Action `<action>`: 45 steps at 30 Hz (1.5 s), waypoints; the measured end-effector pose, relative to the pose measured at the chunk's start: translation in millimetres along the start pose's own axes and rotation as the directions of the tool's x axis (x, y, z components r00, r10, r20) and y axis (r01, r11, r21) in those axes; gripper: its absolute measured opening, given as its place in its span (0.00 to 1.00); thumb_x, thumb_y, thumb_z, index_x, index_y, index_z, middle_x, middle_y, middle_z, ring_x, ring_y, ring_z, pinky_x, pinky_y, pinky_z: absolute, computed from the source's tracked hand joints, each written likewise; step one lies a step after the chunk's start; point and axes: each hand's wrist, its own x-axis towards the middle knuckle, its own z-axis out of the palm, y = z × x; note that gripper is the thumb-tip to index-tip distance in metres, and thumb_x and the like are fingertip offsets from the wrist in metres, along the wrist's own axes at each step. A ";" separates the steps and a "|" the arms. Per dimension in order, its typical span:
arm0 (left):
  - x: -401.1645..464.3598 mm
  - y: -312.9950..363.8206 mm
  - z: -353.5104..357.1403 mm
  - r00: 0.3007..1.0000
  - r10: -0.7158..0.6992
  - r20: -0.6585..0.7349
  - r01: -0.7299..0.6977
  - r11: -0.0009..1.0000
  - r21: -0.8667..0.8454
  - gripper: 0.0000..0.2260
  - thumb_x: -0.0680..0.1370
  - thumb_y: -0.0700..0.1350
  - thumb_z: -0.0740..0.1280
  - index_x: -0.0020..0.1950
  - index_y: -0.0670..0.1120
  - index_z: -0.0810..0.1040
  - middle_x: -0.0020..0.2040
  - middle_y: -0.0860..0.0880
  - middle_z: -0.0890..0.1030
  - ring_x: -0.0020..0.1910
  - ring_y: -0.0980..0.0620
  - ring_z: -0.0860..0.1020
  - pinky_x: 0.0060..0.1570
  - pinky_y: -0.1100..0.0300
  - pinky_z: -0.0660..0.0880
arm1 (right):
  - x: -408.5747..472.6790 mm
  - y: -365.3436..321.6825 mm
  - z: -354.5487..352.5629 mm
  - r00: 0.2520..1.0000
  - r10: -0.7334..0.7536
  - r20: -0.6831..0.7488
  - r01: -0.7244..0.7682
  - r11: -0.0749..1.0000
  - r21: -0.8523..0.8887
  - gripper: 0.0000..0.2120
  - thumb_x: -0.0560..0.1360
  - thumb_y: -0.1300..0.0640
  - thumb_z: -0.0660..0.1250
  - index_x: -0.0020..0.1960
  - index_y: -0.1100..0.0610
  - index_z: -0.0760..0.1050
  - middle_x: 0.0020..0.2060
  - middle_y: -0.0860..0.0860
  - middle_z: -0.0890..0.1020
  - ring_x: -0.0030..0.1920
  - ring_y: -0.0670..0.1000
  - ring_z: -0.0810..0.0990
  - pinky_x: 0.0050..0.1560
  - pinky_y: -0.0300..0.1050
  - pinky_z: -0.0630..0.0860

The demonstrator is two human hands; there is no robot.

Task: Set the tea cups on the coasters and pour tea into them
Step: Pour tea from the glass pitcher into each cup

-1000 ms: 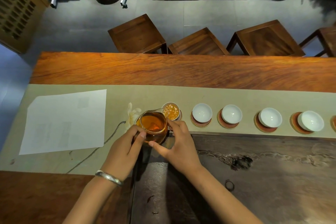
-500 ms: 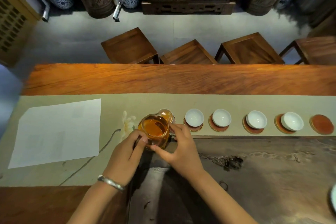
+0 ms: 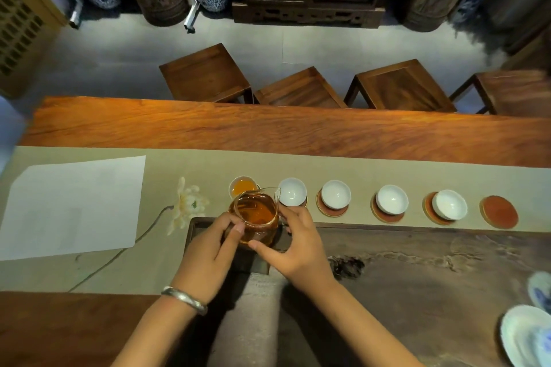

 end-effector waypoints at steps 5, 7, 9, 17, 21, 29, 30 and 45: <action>-2.9 6.9 11.8 1.000 -0.015 -0.007 0.015 1.000 0.006 0.13 0.72 0.64 0.51 0.43 0.60 0.71 0.35 0.56 0.78 0.36 0.60 0.76 0.34 0.61 0.70 | -0.7 12.9 -9.1 0.998 0.009 0.060 -0.010 1.000 0.020 0.33 0.67 0.38 0.73 0.68 0.44 0.69 0.60 0.39 0.70 0.63 0.38 0.70 0.62 0.33 0.69; -2.8 7.5 16.1 0.999 -0.034 -0.022 0.034 0.999 0.012 0.14 0.71 0.64 0.51 0.43 0.60 0.71 0.35 0.55 0.78 0.37 0.62 0.76 0.34 0.62 0.69 | 0.2 17.6 -11.2 0.997 0.017 0.074 -0.018 1.000 0.014 0.32 0.67 0.37 0.73 0.68 0.43 0.69 0.60 0.38 0.69 0.62 0.37 0.70 0.61 0.30 0.68; -2.3 8.7 19.3 0.999 -0.048 -0.026 0.048 0.999 0.008 0.14 0.72 0.64 0.51 0.43 0.60 0.72 0.35 0.55 0.78 0.37 0.62 0.77 0.34 0.63 0.69 | 1.9 20.6 -13.1 0.995 0.034 0.091 -0.035 0.999 0.011 0.33 0.66 0.36 0.73 0.68 0.42 0.68 0.60 0.37 0.69 0.63 0.36 0.69 0.61 0.29 0.67; 4.1 17.6 22.0 0.997 -0.075 -0.012 0.075 0.996 0.046 0.12 0.72 0.63 0.51 0.43 0.60 0.71 0.39 0.66 0.78 0.37 0.63 0.77 0.33 0.64 0.67 | 5.9 29.3 -13.3 0.989 0.084 0.125 -0.089 0.996 0.033 0.36 0.66 0.35 0.72 0.70 0.43 0.67 0.63 0.39 0.68 0.65 0.39 0.69 0.66 0.37 0.69; 7.5 19.4 21.4 0.997 -0.083 0.003 0.083 0.993 0.080 0.07 0.77 0.57 0.55 0.43 0.60 0.71 0.39 0.69 0.77 0.36 0.66 0.76 0.32 0.65 0.66 | 6.5 30.6 -11.1 0.988 0.101 0.113 -0.106 0.993 0.043 0.37 0.65 0.34 0.71 0.70 0.44 0.67 0.62 0.39 0.69 0.64 0.39 0.69 0.66 0.38 0.70; 9.6 18.2 20.6 0.997 -0.080 0.012 0.079 0.993 0.087 0.06 0.78 0.54 0.56 0.42 0.60 0.71 0.32 0.58 0.78 0.36 0.65 0.77 0.32 0.68 0.65 | 7.2 32.2 -8.8 0.991 0.090 0.102 -0.095 0.994 0.047 0.35 0.65 0.33 0.71 0.69 0.42 0.67 0.61 0.37 0.69 0.64 0.36 0.68 0.64 0.34 0.69; 10.2 17.6 20.7 0.997 -0.080 0.012 0.079 0.992 0.096 0.06 0.78 0.53 0.57 0.42 0.60 0.71 0.32 0.57 0.78 0.36 0.66 0.77 0.31 0.69 0.65 | 7.2 32.6 -8.5 0.991 0.091 0.103 -0.096 0.994 0.047 0.35 0.65 0.33 0.71 0.69 0.42 0.68 0.61 0.37 0.69 0.64 0.36 0.68 0.64 0.34 0.70; 12.2 12.9 20.8 0.996 -0.085 0.028 0.082 0.992 0.093 0.06 0.78 0.53 0.57 0.43 0.60 0.71 0.32 0.54 0.77 0.32 0.60 0.76 0.33 0.63 0.67 | 6.3 29.6 -8.5 0.993 0.078 0.091 -0.086 0.993 0.083 0.32 0.66 0.38 0.73 0.68 0.43 0.69 0.61 0.39 0.70 0.64 0.37 0.69 0.65 0.38 0.70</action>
